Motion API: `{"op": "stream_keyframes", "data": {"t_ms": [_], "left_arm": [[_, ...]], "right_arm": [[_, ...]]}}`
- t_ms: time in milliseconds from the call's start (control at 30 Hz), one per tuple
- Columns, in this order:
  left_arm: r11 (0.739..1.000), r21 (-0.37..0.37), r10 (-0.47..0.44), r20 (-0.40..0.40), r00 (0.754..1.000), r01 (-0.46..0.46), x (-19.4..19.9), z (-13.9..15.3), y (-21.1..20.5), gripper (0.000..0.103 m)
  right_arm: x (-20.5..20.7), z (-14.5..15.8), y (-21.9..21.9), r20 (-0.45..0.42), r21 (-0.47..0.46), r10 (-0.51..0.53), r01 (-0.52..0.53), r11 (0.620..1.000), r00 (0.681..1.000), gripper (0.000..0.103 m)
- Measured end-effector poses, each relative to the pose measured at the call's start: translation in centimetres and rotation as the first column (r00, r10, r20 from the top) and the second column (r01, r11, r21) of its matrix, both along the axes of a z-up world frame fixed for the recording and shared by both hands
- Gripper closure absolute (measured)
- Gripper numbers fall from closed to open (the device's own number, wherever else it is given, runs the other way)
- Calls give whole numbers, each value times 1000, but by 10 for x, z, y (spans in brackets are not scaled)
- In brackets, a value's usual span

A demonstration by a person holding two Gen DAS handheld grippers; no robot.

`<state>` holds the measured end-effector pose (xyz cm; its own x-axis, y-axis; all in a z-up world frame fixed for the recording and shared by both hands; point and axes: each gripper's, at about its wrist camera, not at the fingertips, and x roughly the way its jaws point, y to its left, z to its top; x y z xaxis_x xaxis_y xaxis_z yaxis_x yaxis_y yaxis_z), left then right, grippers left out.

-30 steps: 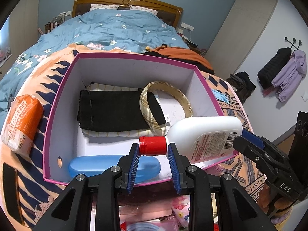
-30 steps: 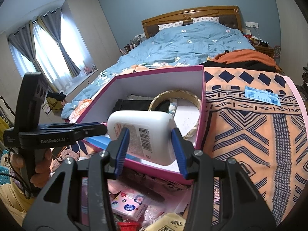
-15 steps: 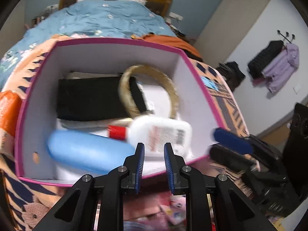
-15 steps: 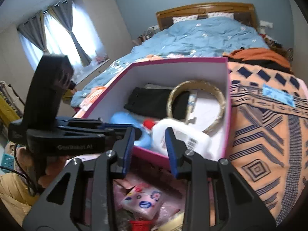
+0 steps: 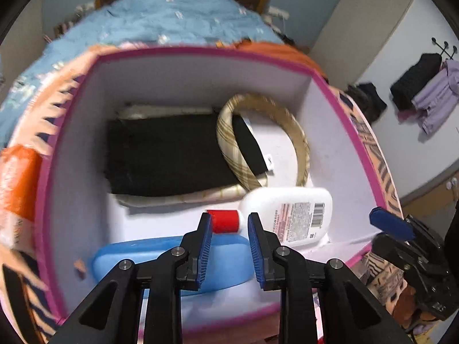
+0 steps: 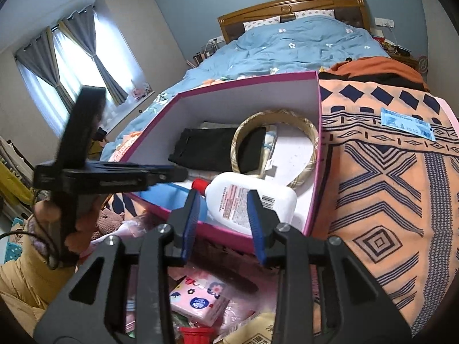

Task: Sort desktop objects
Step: 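Lower the bottle into the box beside the blue glasses case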

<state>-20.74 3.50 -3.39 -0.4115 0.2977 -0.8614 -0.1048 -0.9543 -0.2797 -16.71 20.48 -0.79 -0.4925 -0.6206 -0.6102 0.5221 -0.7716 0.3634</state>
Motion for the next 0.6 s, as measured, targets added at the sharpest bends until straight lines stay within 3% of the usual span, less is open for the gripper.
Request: {"op": "stream_keyframes", "data": {"t_ms": [167,467,600], "left_arm": [[1000,7,-14,92,996,13,-19,-17,5,77],[999,-16,51,74,996,-50,-20,-14,-1,76],[996,-29,87,65,994,-86,-21,-15,-9,59]], "right_arm": [[-2,2,3,1,-19,-6,6,1000,1000,61],[-3,-3,6,11,-29,-4,4,1000,1000,60],[-3,-7,6,22,-31,-2,3,1000,1000,60]]}}
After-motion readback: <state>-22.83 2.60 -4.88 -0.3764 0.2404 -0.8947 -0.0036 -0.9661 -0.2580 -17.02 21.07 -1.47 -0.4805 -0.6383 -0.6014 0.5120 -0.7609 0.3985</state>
